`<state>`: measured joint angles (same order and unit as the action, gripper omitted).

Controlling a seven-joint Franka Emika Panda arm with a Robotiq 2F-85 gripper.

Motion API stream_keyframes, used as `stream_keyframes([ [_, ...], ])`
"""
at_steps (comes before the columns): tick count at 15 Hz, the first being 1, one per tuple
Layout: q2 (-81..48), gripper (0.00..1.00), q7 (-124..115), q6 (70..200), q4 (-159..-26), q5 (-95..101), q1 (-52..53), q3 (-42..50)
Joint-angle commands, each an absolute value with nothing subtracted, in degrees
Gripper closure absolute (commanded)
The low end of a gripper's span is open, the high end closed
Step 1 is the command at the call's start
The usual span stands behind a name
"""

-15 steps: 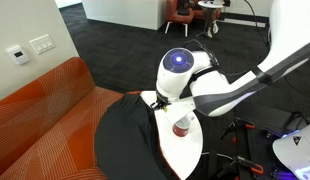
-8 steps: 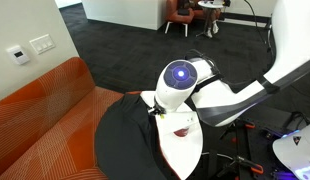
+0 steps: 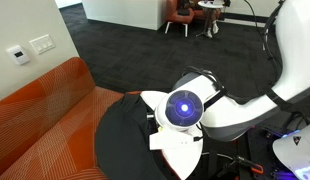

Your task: Put the yellow marker inside the red mug

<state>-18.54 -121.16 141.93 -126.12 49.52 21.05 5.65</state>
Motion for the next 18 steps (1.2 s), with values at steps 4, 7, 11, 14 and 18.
stream_keyframes([
  [4,-19.2,0.95,-136.5,123.0,-122.6,53.3,20.8,-0.3],
  [7,-19.8,0.95,-139.9,115.9,-121.5,52.7,20.4,-2.7],
  [11,-20.7,0.95,-145.5,107.8,-120.2,51.9,20.2,-4.4],
  [14,-21.6,0.95,-148.5,102.9,-119.4,51.0,20.0,-5.2],
  [18,-23.8,0.95,-150.8,99.0,-118.0,49.2,19.3,-5.4],
])
